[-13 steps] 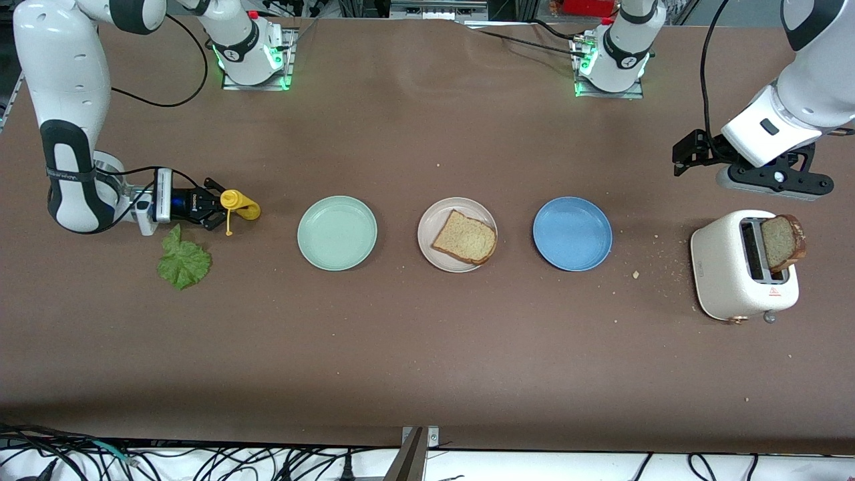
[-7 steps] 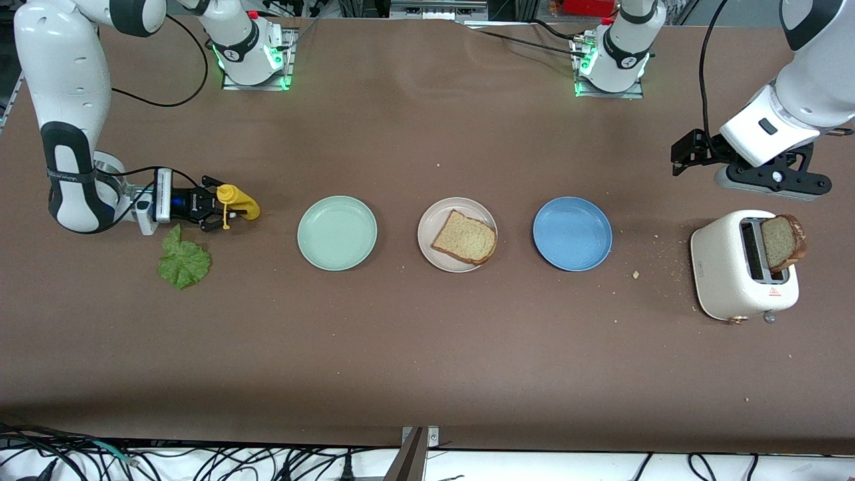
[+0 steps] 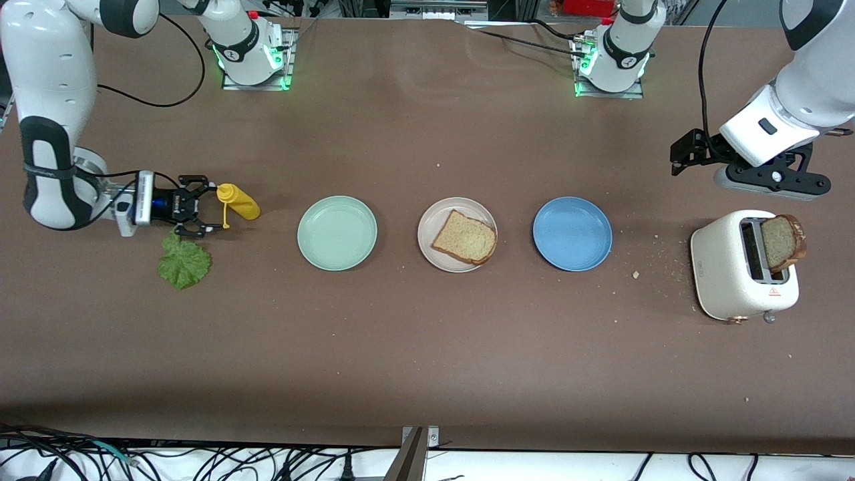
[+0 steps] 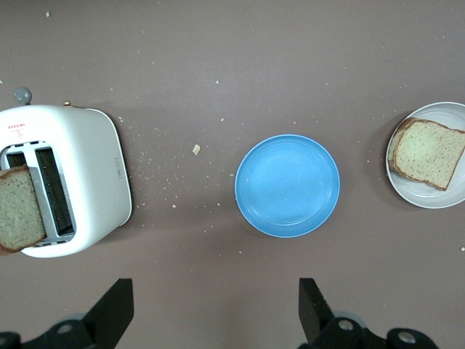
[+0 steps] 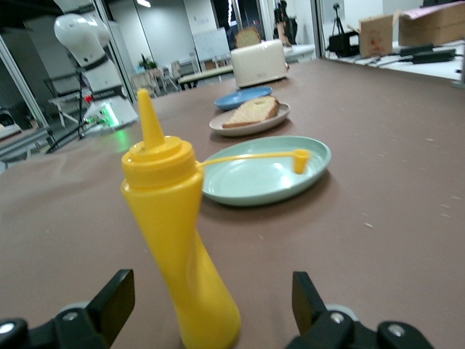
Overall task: Make sandwich in beige plate with both arms
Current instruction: 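Withdraw the right gripper from the mustard bottle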
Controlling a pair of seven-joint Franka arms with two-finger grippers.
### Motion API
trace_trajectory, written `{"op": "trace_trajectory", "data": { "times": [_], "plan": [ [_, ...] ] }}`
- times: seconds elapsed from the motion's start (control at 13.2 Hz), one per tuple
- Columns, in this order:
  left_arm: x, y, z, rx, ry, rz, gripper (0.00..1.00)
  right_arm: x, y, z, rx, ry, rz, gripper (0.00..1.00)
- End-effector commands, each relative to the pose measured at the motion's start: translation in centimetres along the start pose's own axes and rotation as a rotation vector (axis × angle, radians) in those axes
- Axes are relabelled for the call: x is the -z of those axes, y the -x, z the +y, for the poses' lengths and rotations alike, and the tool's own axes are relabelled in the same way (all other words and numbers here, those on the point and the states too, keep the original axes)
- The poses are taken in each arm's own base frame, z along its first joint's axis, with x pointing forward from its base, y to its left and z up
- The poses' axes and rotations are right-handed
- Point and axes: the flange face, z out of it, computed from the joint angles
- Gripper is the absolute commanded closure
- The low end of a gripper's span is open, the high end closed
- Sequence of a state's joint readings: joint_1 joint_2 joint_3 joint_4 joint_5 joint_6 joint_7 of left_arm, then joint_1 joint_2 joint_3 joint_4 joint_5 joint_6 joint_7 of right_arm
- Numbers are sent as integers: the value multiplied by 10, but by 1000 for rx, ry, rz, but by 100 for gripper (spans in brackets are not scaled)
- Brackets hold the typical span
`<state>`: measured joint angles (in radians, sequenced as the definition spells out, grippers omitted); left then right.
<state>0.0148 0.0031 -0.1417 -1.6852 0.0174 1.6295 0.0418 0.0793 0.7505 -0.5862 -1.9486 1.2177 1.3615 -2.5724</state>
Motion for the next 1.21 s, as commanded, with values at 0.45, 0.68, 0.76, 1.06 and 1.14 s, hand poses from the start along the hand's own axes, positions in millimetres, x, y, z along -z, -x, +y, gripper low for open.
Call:
{"op": "trace_trajectory", "data": {
  "times": [0.45,0.68,0.76,1.06,1.14],
  "plan": [
    [4,1,1,15,24,-3,0,111,-157,61,-265,0,-355,4],
    [4,1,3,15,24,-3,0,117,-209,74,-358,15,-395,4],
    [4,1,3,15,24,-3,0,120,-217,75,-390,27,-415,4],
    [4,1,1,17,24,-3,0,127,-260,84,-501,96,-516,3],
    [4,1,1,17,24,-3,0,121,-272,88,-528,114,-560,2]
  ]
}}
